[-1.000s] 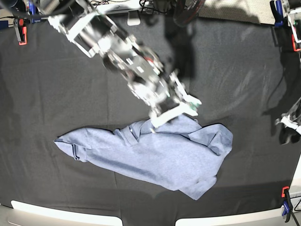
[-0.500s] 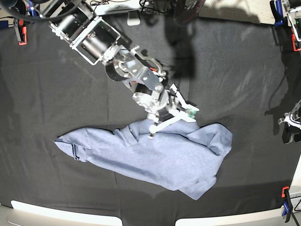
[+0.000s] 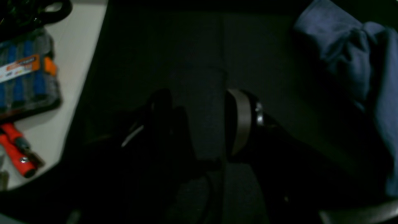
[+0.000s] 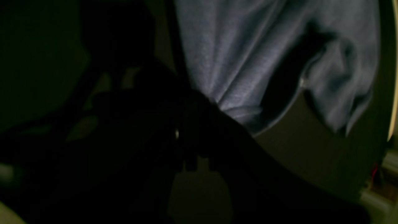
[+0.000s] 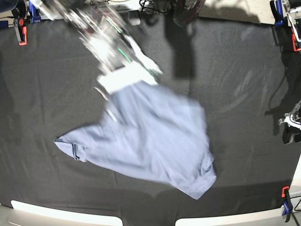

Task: Layout the t-shirt on the table in an organized manner, then fold the t-shirt properly
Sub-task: 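Drag the grasped edge away from the shirt body with the right gripper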

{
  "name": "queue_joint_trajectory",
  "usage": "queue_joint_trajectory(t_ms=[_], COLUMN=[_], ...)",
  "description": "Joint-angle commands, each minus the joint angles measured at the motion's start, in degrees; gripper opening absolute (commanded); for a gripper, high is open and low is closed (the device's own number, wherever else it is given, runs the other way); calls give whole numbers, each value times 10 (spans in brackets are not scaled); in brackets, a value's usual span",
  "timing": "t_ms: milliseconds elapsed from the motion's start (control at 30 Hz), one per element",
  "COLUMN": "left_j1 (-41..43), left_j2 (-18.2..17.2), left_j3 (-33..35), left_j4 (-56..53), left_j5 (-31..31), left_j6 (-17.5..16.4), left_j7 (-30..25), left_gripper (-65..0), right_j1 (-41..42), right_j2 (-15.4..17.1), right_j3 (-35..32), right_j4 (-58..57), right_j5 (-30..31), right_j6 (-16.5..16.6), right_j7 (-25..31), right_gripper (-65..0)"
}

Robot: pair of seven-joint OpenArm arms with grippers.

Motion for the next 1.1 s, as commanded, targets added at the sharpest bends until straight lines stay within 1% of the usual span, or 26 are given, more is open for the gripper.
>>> queue_joint_trajectory(t_ms=[0,100,200,333,433,467,533,600,667,767,833,867,933,1000,1067], left_j1=[-10,-10,-10,-9,-3,1,14,28,43,56,56,54,47,41,38], left_j2=[-14,-11,-11,-11,-11,-11,-4,12,35,69,84,90,98,105,108], left_j3=[-5,-5,-4,-4,-4,-3,-3,1,12,51,89,108,143,169,191], left_j4=[11,11,11,11,11,11,11,11,11,11,11,11,11,11,11], left_j5=[-5,-10,-39,-74,-120,-144,-189,-225,-247,-244,-239,-226,-181,-144,-123], left_j6=[0,0,-6,-43,-63,-73,-104,-128,-137,-137,-137,-137,-137,-137,-136], left_j7=[-15,-14,-2,24,52,65,94,124,139,140,139,132,118,118,118], left_gripper=[-399,-399,-399,-399,-399,-399,-399,-399,-399,-398,-398,-398,-394,-394,-394], right_j1=[-26,-114,-186,-267,-302,-306,-309,-309,-309,-309,-309,-309,-309,-309,-309], right_j2=[19,60,90,119,123,123,123,123,123,123,123,123,123,123,123], right_j3=[28,117,201,305,370,386,410,430,448,457,457,457,457,457,457], right_j4=[31,78,94,95,95,95,95,95,95,95,95,95,95,95,95], right_j5=[-18,-30,-30,-30,-29,-25,-23,-24,-23,-23,-23,-23,-23,-23,-23], right_j6=[-4,-4,-4,-4,-4,-4,-4,-4,-4,-4,-4,-4,-4,-4,-5], right_j7=[4,10,12,12,12,12,13,14,16,16,17,16,16,16,16], right_gripper=[-650,-650,-650,-650,-650,-650,-650,-650,-650,-650,-650,-650,-650,-650,-650])
